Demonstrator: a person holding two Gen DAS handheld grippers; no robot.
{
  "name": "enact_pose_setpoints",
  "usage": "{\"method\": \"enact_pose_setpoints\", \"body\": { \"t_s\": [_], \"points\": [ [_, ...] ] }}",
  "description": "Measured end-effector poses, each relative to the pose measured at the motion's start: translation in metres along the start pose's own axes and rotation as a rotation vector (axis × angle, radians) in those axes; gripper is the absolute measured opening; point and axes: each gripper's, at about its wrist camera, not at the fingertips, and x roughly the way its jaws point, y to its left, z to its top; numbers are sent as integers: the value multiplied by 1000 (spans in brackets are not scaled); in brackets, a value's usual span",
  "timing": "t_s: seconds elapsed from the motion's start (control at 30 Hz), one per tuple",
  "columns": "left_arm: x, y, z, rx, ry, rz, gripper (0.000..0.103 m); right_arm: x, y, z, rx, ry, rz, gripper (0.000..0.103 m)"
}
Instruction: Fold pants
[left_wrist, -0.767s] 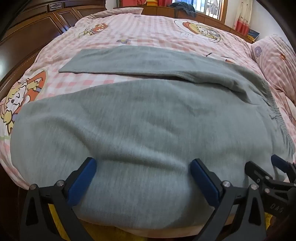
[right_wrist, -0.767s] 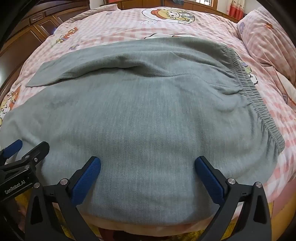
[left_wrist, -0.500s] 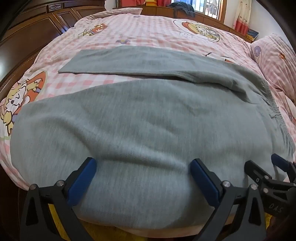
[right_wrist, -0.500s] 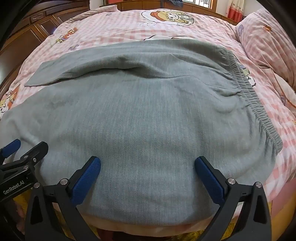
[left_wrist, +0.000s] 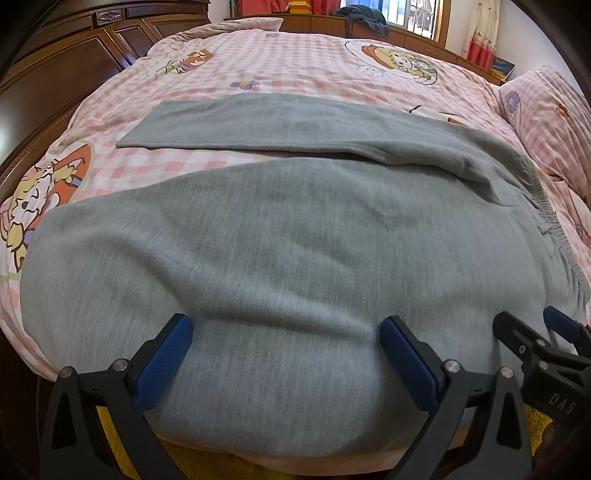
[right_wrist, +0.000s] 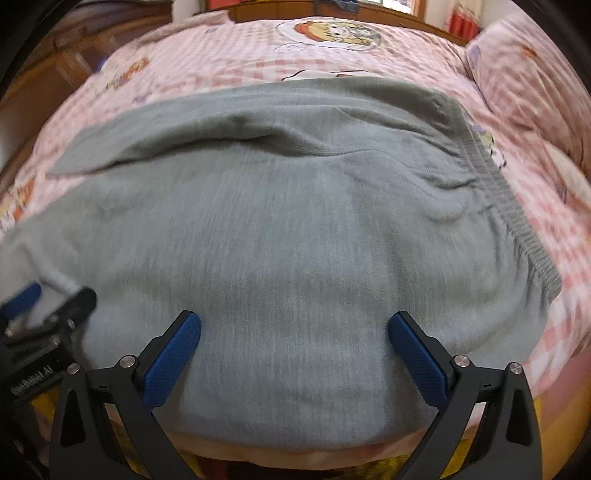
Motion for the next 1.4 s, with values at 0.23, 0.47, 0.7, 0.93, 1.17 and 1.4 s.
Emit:
{"method": "enact_pose_setpoints", "body": {
  "t_s": [0.23,0.47,0.7,0.93,1.17,1.4],
  "points": [
    [0,0,0,-1,-1,1,103,4,-8,3,17,43,44,103],
    [0,1,0,0,-1,0,103,3,-7,0,16,24,40,103],
    [-1,-1,1,2,-4,1,103,2,-5,0,17,14,36,103],
    [-2,-2,1,3,-5,2,103,2,-4,0,16,7,33,103],
    [-3,-2,2,3,-6,3,103,1,-4,-1,16,1,32,103],
    [-4,-1,3,4,-8,3,103,0,-4,-1,16,-5,30,103]
  ]
}}
